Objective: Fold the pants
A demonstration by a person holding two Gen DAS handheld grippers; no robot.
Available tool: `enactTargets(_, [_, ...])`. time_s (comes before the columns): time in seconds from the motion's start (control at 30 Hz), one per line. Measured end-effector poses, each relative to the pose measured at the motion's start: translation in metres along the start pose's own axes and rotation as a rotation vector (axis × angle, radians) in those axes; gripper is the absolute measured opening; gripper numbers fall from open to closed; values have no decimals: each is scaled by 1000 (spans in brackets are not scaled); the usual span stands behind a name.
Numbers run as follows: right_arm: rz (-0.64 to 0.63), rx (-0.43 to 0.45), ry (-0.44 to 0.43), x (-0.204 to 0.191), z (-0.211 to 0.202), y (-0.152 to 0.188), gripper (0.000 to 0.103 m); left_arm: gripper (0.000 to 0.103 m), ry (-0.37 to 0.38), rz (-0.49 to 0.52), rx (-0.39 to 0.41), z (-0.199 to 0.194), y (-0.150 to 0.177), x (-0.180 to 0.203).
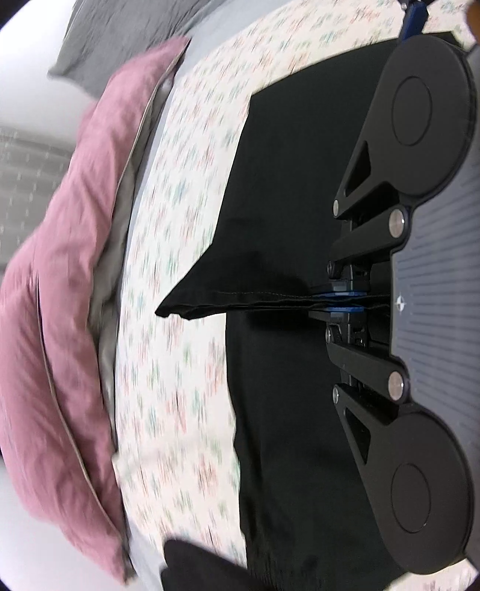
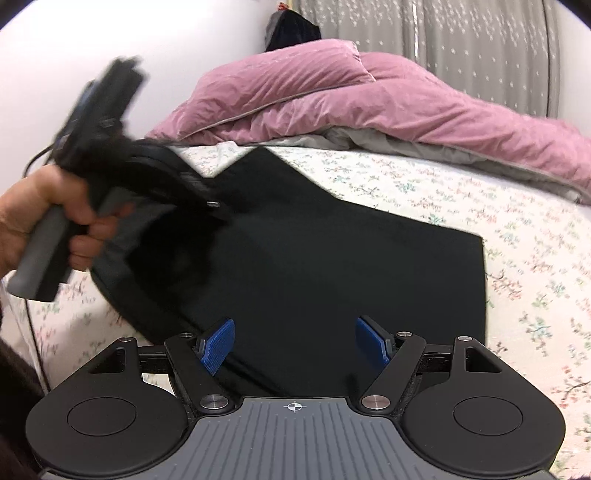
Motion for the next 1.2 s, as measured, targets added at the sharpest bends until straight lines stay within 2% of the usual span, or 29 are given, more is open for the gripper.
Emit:
enactTargets(0.3, [48,-45,13,-3,34,-9,74,22,-140,-80,30,-12,-8,-76])
enactTargets(0.63, [30,-68,5,-19,59,-16,74,22,-244,-211,62,-21,-13,-133])
enactTargets(0.77, [26,-67,-2,-24,63,-20,74,24,-305,-225,88,-24,-13,-148])
enactTargets(0.8, [24,-67,-3,-25,64,-21,74,27,-331,-234,100,-25,-13,-150])
enactTargets(0.83, [21,-68,-1,-25,65,-21,74,38,-360,-242,114,-28,-14,-151])
enactTargets(0.87, [19,-68,2,-25,65,-22,74,56,-384,-241,129,-31,-14,-152])
enactTargets(0.93, [16,-68,9,-22,64,-22,74,77,-397,-218,161,-39,-17,-145])
enactTargets(1.0, [20,-67,15,-19,62,-22,74,81,-359,-198,185,-44,-19,-135])
enactTargets(1.13, [50,-81,30,-8,55,-19,74,90,-264,-132,168,-47,-14,-102])
enactTargets(1.2, [82,-87,31,-1,50,-17,74,93,-219,-67,155,-46,-6,-79])
Point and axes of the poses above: each gripper's, at about its wrist camera, not at the fingertips, and z roughly the way its jaws point, x to its right, y to its underside, the point moved 7 cm from there along z, roughly the way its jaws point, and after that the axes turned 3 degrees about -z, right-handed, at the moved point
